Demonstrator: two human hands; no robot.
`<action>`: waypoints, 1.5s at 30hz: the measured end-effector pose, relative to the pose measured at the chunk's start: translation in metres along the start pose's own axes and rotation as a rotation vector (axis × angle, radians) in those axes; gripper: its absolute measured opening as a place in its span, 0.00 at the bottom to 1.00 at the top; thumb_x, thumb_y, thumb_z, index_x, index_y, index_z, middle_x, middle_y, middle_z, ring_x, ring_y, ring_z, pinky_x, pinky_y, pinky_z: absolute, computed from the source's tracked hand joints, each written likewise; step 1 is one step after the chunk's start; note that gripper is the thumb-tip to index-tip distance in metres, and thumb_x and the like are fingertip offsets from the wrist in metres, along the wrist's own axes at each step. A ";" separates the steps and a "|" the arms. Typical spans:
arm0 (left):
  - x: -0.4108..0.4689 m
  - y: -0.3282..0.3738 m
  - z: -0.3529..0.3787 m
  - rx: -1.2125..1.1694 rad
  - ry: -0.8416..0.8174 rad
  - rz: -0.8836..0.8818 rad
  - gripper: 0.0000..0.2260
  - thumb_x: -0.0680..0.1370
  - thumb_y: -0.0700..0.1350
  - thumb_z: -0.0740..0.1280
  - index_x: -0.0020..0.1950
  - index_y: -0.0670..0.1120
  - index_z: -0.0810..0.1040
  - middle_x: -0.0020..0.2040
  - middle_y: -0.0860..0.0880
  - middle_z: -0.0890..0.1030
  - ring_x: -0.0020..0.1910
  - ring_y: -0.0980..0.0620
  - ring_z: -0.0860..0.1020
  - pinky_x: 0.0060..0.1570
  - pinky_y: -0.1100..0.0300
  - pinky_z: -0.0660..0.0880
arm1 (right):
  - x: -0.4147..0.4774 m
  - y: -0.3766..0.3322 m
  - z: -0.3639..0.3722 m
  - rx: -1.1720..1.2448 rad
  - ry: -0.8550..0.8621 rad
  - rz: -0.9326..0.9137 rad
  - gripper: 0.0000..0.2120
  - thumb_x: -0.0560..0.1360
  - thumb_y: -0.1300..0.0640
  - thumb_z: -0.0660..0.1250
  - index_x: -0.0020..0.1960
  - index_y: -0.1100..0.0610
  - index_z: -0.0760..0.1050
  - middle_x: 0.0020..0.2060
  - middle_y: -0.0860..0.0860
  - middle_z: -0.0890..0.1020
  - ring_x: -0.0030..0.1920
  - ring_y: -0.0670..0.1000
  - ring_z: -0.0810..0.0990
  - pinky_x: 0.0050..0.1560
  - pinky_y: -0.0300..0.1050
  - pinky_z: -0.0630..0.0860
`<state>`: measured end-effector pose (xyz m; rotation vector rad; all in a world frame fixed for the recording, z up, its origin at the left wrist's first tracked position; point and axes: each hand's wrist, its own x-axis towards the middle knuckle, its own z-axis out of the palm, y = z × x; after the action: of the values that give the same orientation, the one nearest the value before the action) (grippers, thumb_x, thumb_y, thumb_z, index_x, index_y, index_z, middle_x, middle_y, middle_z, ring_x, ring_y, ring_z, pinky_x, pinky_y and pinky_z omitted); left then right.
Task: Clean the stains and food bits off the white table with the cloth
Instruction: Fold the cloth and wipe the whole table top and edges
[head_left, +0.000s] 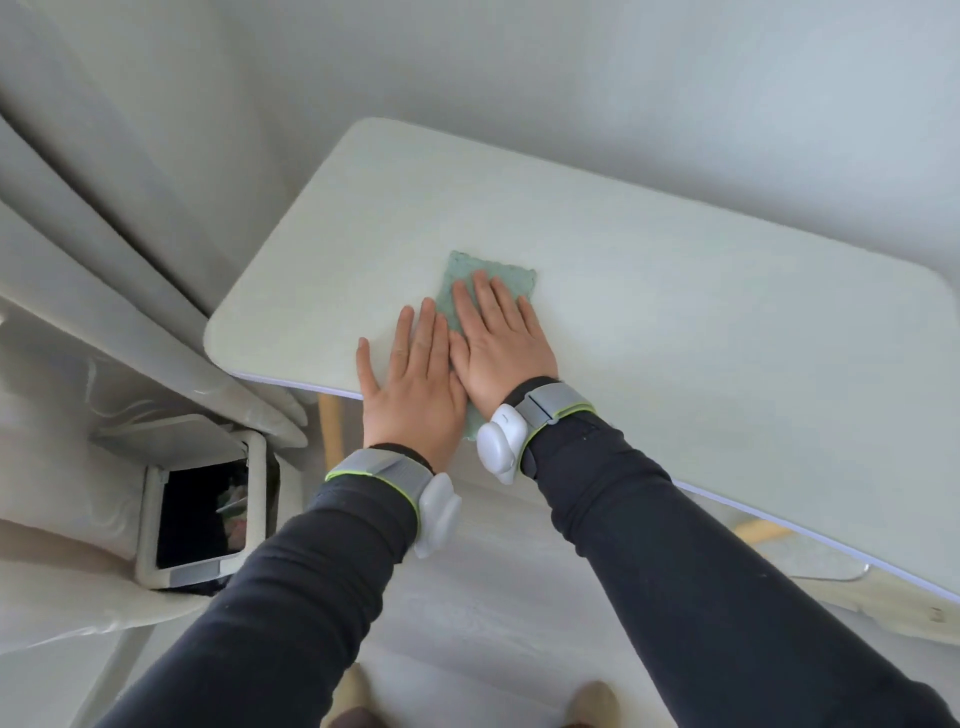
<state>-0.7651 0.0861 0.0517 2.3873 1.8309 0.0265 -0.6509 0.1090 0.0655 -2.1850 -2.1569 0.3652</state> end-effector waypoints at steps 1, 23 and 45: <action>-0.001 0.014 0.001 0.002 -0.002 0.013 0.31 0.74 0.51 0.31 0.78 0.48 0.42 0.79 0.53 0.40 0.78 0.54 0.39 0.73 0.41 0.38 | -0.006 0.013 -0.002 -0.004 0.007 0.015 0.26 0.82 0.48 0.44 0.78 0.51 0.43 0.78 0.51 0.43 0.78 0.50 0.41 0.78 0.50 0.41; -0.091 0.319 0.032 0.068 -0.077 0.336 0.32 0.73 0.50 0.29 0.78 0.45 0.38 0.79 0.50 0.39 0.78 0.51 0.39 0.73 0.39 0.41 | -0.204 0.290 -0.031 -0.005 0.079 0.235 0.26 0.82 0.48 0.45 0.78 0.49 0.44 0.78 0.51 0.43 0.78 0.50 0.42 0.77 0.51 0.43; -0.084 0.442 0.049 0.052 -0.085 0.551 0.26 0.82 0.53 0.42 0.78 0.49 0.39 0.78 0.55 0.39 0.77 0.53 0.37 0.74 0.40 0.38 | -0.254 0.410 -0.048 -0.007 0.128 0.435 0.25 0.82 0.50 0.45 0.78 0.50 0.44 0.78 0.52 0.45 0.78 0.50 0.43 0.77 0.49 0.40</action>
<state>-0.3577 -0.1116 0.0598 2.7987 1.1022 -0.0669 -0.2392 -0.1475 0.0638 -2.5921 -1.6111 0.2242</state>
